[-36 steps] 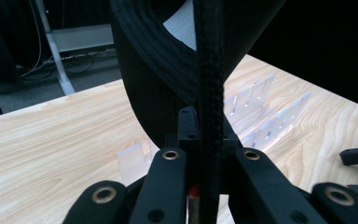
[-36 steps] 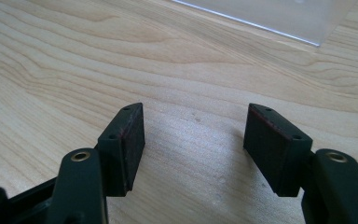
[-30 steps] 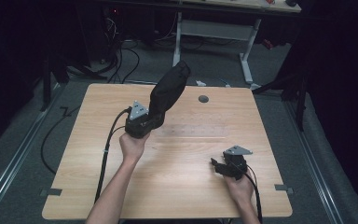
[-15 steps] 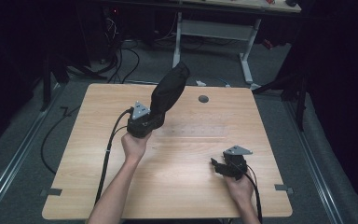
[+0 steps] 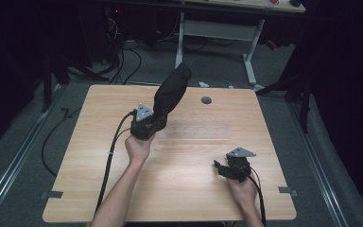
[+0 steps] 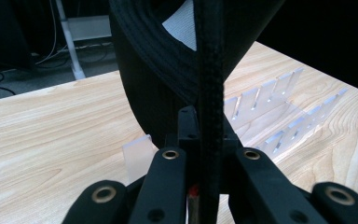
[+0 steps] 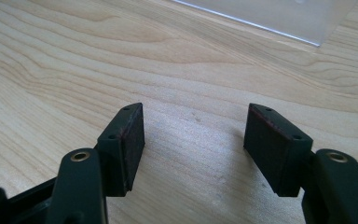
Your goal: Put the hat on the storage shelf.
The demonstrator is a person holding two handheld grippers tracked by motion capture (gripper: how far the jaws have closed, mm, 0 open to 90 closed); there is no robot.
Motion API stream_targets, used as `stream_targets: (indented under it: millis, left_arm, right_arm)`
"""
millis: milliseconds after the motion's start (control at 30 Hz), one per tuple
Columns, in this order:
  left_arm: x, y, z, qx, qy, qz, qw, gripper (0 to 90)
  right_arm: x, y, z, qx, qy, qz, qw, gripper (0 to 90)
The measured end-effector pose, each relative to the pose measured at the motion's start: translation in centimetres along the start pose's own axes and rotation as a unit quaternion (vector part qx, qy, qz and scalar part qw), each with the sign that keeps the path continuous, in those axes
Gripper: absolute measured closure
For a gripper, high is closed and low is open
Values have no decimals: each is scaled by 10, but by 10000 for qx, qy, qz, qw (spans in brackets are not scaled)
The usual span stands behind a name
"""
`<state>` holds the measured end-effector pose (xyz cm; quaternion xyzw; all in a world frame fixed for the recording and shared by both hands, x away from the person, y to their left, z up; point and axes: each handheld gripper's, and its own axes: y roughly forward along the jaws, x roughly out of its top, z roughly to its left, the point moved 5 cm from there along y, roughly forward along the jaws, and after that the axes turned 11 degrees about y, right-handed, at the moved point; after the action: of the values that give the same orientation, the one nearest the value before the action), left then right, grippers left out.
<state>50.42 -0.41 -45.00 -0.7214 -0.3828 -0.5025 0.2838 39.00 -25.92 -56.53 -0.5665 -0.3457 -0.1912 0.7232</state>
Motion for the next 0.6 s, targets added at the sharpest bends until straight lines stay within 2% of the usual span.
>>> stream_targets:
  millis: [167,267,600]
  left_arm:
    - [0,0,-1,39,-20,-8,10000,861]
    - [0,0,0,88,-118,-75,9999,859]
    - [-2,-2,-4,76,-33,-84,9999,857]
  right_arm:
    - [0,0,0,-2,2,-1,10000,384]
    - [0,0,0,-2,2,-1,10000,384]
    - [0,0,0,-2,1,-2,10000,384]
